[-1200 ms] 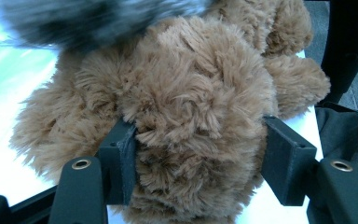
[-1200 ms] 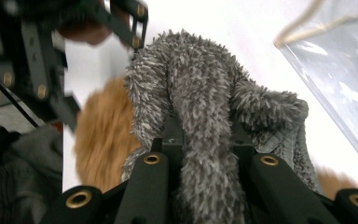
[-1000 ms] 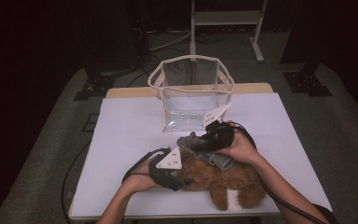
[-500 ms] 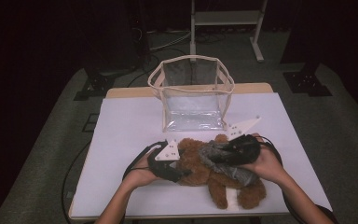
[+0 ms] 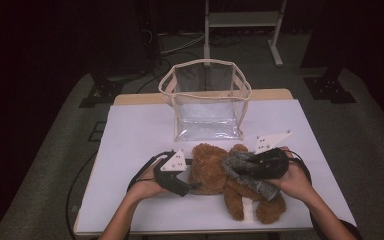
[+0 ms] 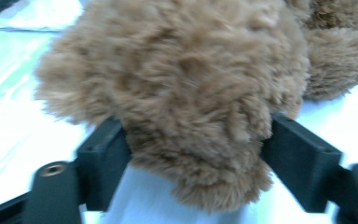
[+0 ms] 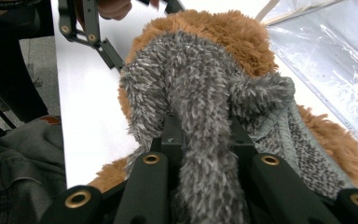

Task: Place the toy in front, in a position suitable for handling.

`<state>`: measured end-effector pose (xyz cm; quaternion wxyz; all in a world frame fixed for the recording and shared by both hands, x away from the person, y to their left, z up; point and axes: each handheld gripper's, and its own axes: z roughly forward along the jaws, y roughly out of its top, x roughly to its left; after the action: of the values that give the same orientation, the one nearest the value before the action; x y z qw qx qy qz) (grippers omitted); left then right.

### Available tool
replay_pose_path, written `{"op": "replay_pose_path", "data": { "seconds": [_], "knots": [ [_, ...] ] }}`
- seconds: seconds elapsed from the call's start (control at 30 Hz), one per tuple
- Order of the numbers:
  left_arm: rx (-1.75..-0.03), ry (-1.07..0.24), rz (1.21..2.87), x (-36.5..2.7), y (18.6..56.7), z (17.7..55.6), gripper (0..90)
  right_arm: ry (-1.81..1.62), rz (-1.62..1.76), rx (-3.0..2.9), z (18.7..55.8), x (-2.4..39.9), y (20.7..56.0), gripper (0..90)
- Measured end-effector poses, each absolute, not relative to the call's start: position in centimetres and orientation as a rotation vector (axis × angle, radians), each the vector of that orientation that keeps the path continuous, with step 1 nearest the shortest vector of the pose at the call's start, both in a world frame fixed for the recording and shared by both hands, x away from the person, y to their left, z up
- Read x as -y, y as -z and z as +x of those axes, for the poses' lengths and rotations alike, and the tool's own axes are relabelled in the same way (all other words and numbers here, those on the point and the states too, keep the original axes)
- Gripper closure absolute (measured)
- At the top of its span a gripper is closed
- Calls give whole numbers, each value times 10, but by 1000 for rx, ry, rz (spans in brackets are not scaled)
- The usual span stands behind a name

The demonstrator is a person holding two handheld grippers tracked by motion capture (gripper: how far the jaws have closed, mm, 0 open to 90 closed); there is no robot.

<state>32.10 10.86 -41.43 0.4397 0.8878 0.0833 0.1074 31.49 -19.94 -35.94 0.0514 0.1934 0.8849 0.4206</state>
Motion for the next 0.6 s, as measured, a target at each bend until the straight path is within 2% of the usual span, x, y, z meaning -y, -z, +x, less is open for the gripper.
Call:
{"op": "replay_pose_path", "data": {
  "seconds": [0.13, 0.23, 0.6],
  "knots": [
    [-213, -237, 2188, -103, 410, 317, 369, -1250, 583, -2678, 323, 199, 360, 740],
    [-158, -224, 2207, -100, 405, 307, 421, -1262, 574, -2680, 330, 200, 364, 742],
    [-179, -262, 2223, -94, 403, 304, 446, -1289, 541, -2688, 337, 183, 358, 746]
  ]
}}
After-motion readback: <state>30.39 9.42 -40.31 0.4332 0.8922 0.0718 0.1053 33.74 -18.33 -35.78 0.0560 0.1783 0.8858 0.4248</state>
